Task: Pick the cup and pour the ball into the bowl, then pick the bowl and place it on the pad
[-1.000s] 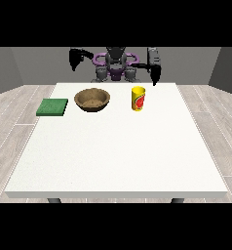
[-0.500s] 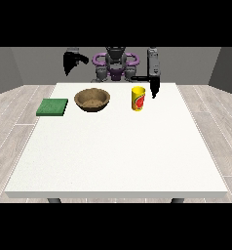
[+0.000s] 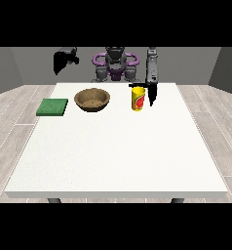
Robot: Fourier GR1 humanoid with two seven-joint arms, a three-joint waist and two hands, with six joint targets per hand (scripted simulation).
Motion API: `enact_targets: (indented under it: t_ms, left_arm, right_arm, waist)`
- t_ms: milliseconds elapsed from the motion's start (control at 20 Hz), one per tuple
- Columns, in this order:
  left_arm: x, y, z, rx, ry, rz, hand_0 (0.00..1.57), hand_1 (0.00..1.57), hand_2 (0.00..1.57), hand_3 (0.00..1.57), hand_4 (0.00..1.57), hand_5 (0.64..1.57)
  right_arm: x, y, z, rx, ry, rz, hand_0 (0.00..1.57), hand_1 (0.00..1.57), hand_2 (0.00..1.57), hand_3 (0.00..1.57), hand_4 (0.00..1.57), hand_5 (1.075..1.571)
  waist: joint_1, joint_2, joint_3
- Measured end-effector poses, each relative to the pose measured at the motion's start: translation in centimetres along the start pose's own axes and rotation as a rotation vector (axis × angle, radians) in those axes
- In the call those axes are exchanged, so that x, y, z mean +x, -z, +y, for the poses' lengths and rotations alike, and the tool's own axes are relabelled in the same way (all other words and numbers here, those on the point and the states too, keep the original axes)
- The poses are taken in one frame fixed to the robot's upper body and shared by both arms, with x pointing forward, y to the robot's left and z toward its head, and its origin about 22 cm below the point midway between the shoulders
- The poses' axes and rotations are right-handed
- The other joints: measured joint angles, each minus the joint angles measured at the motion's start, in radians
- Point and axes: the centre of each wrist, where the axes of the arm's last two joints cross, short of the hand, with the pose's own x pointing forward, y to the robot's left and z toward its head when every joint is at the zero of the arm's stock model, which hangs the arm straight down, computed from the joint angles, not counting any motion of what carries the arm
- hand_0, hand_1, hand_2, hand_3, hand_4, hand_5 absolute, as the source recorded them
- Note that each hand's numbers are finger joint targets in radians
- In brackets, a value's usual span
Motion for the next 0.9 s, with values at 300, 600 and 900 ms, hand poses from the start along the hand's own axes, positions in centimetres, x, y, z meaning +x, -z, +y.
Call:
enact_targets:
  t_ms: [300,600,900]
  left_arm:
    - [-0.5,1.2,0.0,0.015,0.002,-0.003,0.0,0.0,0.0,0.0,0.0,1.53]
    - [-1.0,1.8,-0.6,0.04,0.036,-0.018,1.21,1.21,1.3,1.11,1.3,0.994]
    - [-2.5,-0.5,-0.6,0.023,0.169,-0.075,1.32,1.32,1.57,1.57,1.29,1.211]
  right_arm:
    - [-0.4,0.4,-1.3,0.002,-0.009,-0.01,0.0,0.0,0.32,0.54,0.62,1.568]
    - [-0.2,0.6,-1.6,0.02,-0.01,-0.018,0.0,0.0,0.4,0.51,0.61,1.57]
    - [0.2,0.8,-3.5,0.003,-0.008,-0.025,0.0,0.0,0.37,0.69,0.57,1.57]
  waist:
    - [-0.008,0.013,0.0001]
    - [-0.036,0.023,-0.0001]
    - [-0.048,0.028,0.0011]
